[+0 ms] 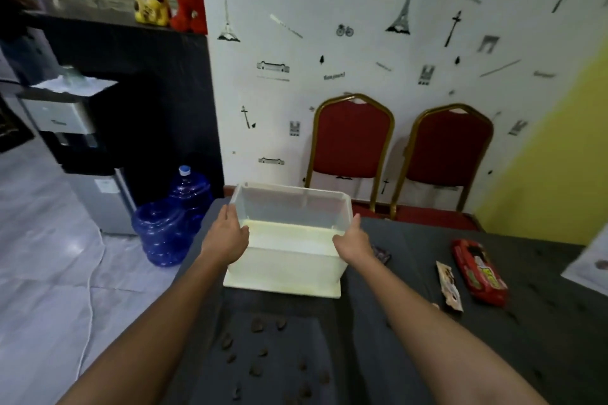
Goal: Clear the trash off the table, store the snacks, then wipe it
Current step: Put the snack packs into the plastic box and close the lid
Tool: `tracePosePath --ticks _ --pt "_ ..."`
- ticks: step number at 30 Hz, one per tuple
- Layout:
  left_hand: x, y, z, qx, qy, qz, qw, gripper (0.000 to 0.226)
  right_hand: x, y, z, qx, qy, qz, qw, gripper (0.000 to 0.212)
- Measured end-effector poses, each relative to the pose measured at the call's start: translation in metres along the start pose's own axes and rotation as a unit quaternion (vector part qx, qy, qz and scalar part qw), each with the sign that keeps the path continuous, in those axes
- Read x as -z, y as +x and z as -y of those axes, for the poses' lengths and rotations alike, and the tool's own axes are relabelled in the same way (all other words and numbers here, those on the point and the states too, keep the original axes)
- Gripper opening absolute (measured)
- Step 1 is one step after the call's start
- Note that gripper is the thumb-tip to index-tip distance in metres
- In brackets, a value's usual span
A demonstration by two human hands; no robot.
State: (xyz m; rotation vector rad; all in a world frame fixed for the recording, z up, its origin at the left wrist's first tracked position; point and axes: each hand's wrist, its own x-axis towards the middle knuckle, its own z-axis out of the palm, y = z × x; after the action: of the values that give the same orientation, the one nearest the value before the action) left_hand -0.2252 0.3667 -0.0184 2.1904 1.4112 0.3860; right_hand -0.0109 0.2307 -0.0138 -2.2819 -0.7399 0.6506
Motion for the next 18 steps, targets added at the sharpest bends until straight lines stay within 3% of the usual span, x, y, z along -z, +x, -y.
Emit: tracePosePath --ticks 3,6,8,10,14,18 --pt "0.007 0.012 -0.005 0.048 -0.091 -0.055 0.993 0.044 0.006 0.001 0.0 -0.019 0.074 0.007 0.997 0.039" --pt "0.016 0.019 -0.012 0.111 -0.133 -0.072 0.982 0.048 0.026 -0.002 0.006 -0.042 0.178 0.003 0.983 0.018" --pt "0.022 0.024 -0.015 0.114 -0.123 -0.099 0.981 0.046 0.046 -0.003 0.007 -0.064 0.211 -0.004 0.975 0.017" --pt "0.033 0.03 -0.022 0.121 -0.129 -0.122 0.977 0.043 0.069 -0.004 0.0 -0.077 0.214 -0.027 0.973 0.029" --pt "0.041 0.028 -0.045 0.092 -0.19 -0.027 0.977 0.047 0.118 -0.01 -0.027 -0.067 0.223 -0.026 0.972 0.043" --pt "0.013 -0.004 -0.084 0.071 -0.305 0.09 0.945 0.048 0.163 -0.03 -0.07 -0.067 0.25 0.101 0.961 0.041"
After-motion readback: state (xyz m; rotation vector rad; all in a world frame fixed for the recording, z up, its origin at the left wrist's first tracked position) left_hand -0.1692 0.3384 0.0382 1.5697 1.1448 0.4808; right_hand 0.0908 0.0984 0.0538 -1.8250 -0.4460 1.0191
